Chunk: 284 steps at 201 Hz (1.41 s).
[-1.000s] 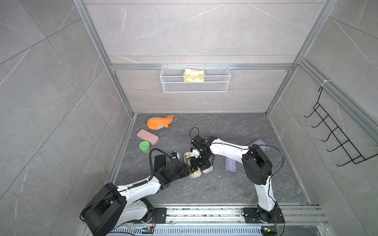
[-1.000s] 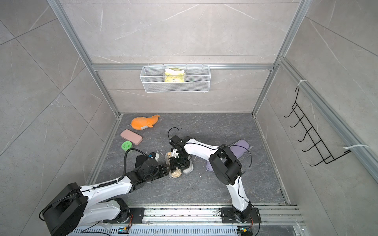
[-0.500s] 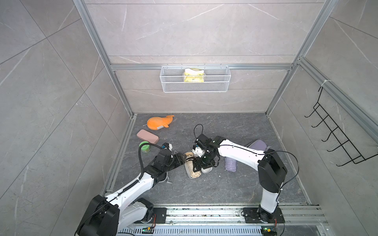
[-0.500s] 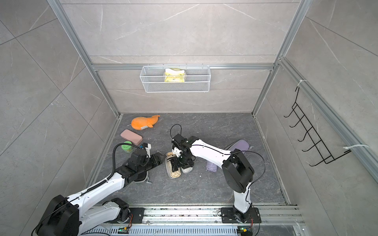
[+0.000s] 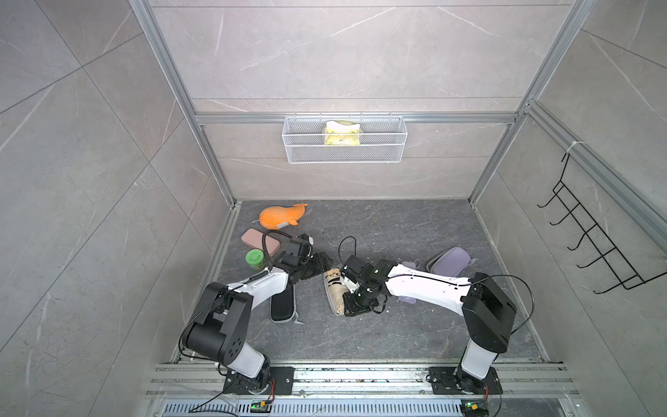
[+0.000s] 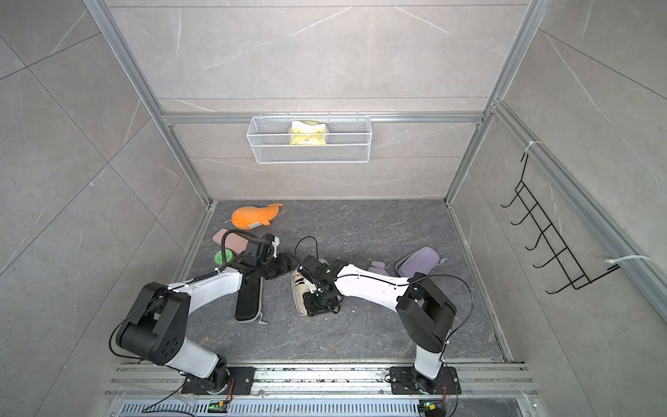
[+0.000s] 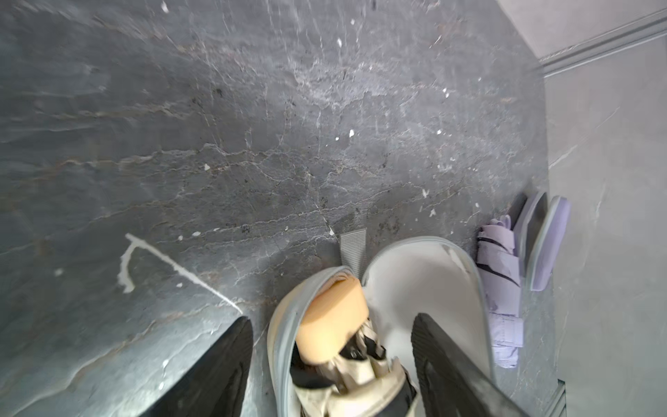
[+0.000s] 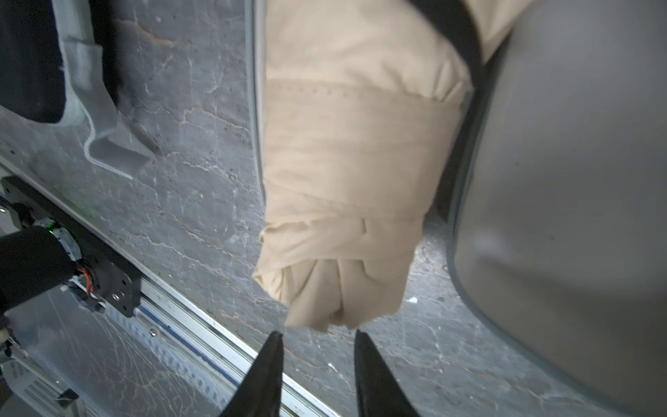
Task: Put umbrellas into zippered umbrella sleeves
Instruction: Adjust the umbrella in the umbrella sleeve, then close the umbrella sleeve at the center of the board.
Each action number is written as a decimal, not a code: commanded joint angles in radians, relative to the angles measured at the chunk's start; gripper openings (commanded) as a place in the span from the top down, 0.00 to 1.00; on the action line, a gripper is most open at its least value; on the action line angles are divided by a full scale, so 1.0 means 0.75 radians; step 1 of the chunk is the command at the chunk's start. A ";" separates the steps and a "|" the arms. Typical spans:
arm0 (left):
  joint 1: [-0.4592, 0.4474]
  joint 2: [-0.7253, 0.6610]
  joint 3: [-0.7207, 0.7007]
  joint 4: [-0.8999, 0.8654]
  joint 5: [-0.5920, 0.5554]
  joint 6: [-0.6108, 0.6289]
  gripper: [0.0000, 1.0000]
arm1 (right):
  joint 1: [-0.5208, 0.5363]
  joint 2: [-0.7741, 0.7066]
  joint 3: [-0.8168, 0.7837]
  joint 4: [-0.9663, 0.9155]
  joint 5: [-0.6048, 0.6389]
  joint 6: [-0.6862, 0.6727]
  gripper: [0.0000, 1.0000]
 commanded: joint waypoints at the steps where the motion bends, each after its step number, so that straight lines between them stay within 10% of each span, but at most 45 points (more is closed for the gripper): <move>1: 0.005 0.074 0.048 0.119 0.101 0.018 0.30 | 0.000 0.046 0.045 0.076 0.061 0.033 0.68; 105: -0.007 0.187 -0.122 0.394 0.254 -0.149 0.44 | -0.003 0.251 0.026 0.178 0.111 0.018 0.74; 212: 0.101 -0.206 -0.152 0.043 0.153 -0.126 0.20 | -0.333 -0.260 -0.042 -0.061 -0.015 -0.223 0.23; 284: -0.053 -0.339 -0.389 0.205 0.001 -0.358 0.20 | -0.585 0.006 0.028 0.258 -0.395 -0.272 0.08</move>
